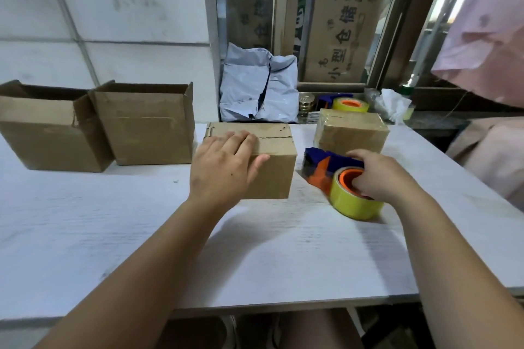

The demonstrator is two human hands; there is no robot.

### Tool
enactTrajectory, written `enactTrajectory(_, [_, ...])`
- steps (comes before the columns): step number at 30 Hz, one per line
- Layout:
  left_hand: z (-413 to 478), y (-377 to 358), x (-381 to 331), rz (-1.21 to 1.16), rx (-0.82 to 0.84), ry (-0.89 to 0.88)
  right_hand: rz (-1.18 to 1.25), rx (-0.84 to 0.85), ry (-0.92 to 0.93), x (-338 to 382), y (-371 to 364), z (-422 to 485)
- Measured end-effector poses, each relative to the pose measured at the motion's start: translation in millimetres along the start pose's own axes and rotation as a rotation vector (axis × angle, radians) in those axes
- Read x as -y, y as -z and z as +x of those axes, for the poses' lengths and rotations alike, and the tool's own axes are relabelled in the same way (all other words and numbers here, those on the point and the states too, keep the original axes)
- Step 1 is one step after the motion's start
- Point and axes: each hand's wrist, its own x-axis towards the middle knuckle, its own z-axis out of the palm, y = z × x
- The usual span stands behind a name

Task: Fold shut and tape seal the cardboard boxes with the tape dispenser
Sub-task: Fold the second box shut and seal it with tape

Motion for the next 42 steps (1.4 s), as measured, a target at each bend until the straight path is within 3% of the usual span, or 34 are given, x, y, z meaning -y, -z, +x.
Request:
enactTrajectory(5, [-1.7,1.5,-1.1,-0.043,-0.052,-0.009,-0.224,-0.048,-0.042,-2.5,-9.2,12.1])
enactTrajectory(8, [-2.3,1.7,-1.8,-0.044,-0.059,-0.003,-0.217,-0.009,-0.046,-0.8,-6.2,17.7])
enactTrajectory(12, [-3.0,2.5,-2.6,-0.035,-0.033,0.013,0.024,-0.065,-0.066,-3.5,-10.2,18.5])
enactTrajectory(19, [1.2,7.2,-4.0,-0.029,0.079,0.021,0.916,-0.158,-0.052,15.1,-1.8,-2.5])
enactTrajectory(26, [31.7,33.0,-5.9,-0.148,0.426,0.149,0.918,-0.446,0.088,59.9,14.2,-0.1])
enactTrajectory(30, [48.9,34.3,-0.6,-0.335,0.529,0.14,0.857,-0.494,0.301,96.6,14.8,-2.8])
enactTrajectory(35, [58.8,44.8,11.0,-0.785,0.536,0.432,0.717,-0.562,0.437,115.3,-1.6,4.4])
enactTrajectory(39, [60.6,38.5,3.2,-1.14,0.253,0.844,0.565,-0.583,0.514,115.6,-5.7,5.8])
enactTrajectory(42, [69.1,33.5,-3.0,-1.426,0.218,1.009,0.449,-0.58,0.536,116.7,-5.5,4.4])
